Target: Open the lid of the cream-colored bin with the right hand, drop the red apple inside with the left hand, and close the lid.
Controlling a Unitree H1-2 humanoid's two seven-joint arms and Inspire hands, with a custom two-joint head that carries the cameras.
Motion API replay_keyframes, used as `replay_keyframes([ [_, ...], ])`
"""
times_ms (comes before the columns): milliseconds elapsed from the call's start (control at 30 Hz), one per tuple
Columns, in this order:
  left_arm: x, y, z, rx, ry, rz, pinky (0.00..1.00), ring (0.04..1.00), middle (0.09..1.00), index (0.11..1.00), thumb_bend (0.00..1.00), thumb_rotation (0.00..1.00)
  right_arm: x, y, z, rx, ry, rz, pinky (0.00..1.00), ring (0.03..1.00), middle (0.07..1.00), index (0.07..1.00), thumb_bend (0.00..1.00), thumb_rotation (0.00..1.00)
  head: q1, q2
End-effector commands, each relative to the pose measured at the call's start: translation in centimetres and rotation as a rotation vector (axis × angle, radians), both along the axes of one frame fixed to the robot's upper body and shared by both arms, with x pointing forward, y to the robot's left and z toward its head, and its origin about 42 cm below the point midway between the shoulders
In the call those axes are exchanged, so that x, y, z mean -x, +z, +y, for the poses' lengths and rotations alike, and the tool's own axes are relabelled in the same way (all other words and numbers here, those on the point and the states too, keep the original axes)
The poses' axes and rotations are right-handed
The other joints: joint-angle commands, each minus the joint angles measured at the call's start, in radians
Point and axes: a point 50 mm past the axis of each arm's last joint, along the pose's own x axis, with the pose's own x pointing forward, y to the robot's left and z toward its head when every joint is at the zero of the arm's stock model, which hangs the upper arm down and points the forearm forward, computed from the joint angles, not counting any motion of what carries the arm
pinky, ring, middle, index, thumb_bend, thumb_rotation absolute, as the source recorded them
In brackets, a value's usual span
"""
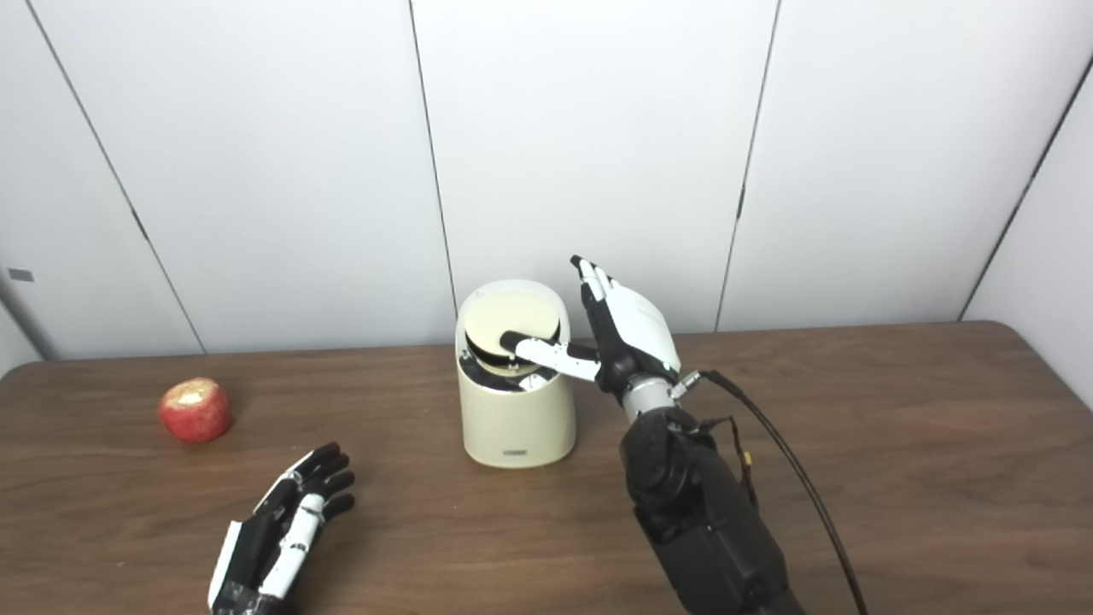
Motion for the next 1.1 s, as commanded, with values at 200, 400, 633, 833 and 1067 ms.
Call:
replay_keyframes([
  [200, 0.3, -0.1, -0.1, 0.001, -0.008, -0.004, 0.78, 0.813, 0.822, 0.822, 0.21, 0.48, -0.1, 2.6, 0.0, -0.023, 0.042, -0.143, 0.9, 0.987, 1.0, 0.996, 0.97, 1.0, 0.005, 0.002],
  [400, 0.4, -0.1, -0.2, -0.011, -0.001, -0.009, 0.76, 0.8, 0.811, 0.813, 0.21, 0.47, 0.6, 3.3, -0.9, -0.053, 0.033, -0.23, 0.86, 0.965, 0.991, 0.998, 1.0, 1.0, 0.003, 0.005],
  [633, 0.2, -0.1, 0.0, -0.014, -0.003, -0.013, 0.76, 0.804, 0.817, 0.819, 0.21, 0.48, 4.0, 4.2, -2.4, -0.183, 0.048, -0.359, 0.83, 0.932, 0.985, 0.996, 0.86, 1.0, -0.002, 0.0],
  [833, 0.2, -0.2, 0.1, -0.011, -0.002, -0.009, 0.75, 0.798, 0.813, 0.818, 0.21, 0.49, 6.9, 4.0, -3.3, -0.28, 0.0, -0.475, 0.74, 0.861, 0.913, 0.897, 0.36, 0.83, -0.002, -0.003],
  [1067, 0.1, -0.2, 0.1, -0.003, -0.003, -0.009, 0.77, 0.805, 0.816, 0.818, 0.2, 0.46, 9.7, 0.6, -5.6, -0.365, -0.004, -0.497, 0.71, 0.822, 0.84, 0.828, 0.2, 0.48, -0.003, -0.001],
])
